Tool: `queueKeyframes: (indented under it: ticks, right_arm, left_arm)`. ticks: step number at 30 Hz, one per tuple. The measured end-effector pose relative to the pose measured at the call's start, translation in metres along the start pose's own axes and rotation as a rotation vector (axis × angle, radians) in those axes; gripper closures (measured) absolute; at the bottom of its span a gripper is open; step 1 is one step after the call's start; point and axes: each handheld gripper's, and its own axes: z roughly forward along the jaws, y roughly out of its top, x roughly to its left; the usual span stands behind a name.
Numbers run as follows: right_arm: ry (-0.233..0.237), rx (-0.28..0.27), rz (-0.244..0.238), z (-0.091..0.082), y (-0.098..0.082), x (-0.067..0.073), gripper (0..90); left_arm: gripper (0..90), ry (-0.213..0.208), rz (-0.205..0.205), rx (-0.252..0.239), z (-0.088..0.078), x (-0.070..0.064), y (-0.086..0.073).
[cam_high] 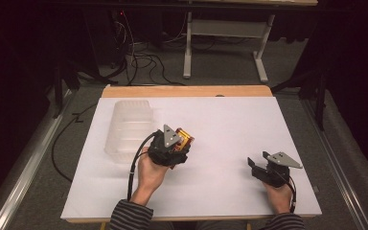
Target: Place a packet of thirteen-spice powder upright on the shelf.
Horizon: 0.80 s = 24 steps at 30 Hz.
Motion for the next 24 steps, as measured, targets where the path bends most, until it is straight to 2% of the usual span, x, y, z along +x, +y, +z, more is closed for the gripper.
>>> queueKeyframes:
  ticks: [6,10,15,18,24]
  right_arm:
    - [-0.002,0.001,-0.002,0.000,0.000,0.001,33.8]
    - [-0.001,0.001,-0.002,0.000,0.000,0.001,33.7]
    - [-0.001,0.001,-0.003,0.000,0.000,0.001,33.6]
    - [-0.001,0.001,-0.003,0.000,0.000,0.001,33.6]
    - [-0.001,0.003,-0.005,0.000,0.000,0.000,33.6]
  left_arm:
    - [32.6,0.040,-0.036,-0.040,-0.012,0.010,-0.001]
    - [32.6,0.061,-0.029,-0.047,-0.016,0.013,-0.001]
    - [32.6,0.083,-0.046,-0.075,-0.022,0.019,0.000]
    - [32.5,0.124,-0.030,-0.076,-0.025,0.022,0.000]
    - [32.5,0.159,-0.062,-0.087,-0.029,0.035,-0.001]
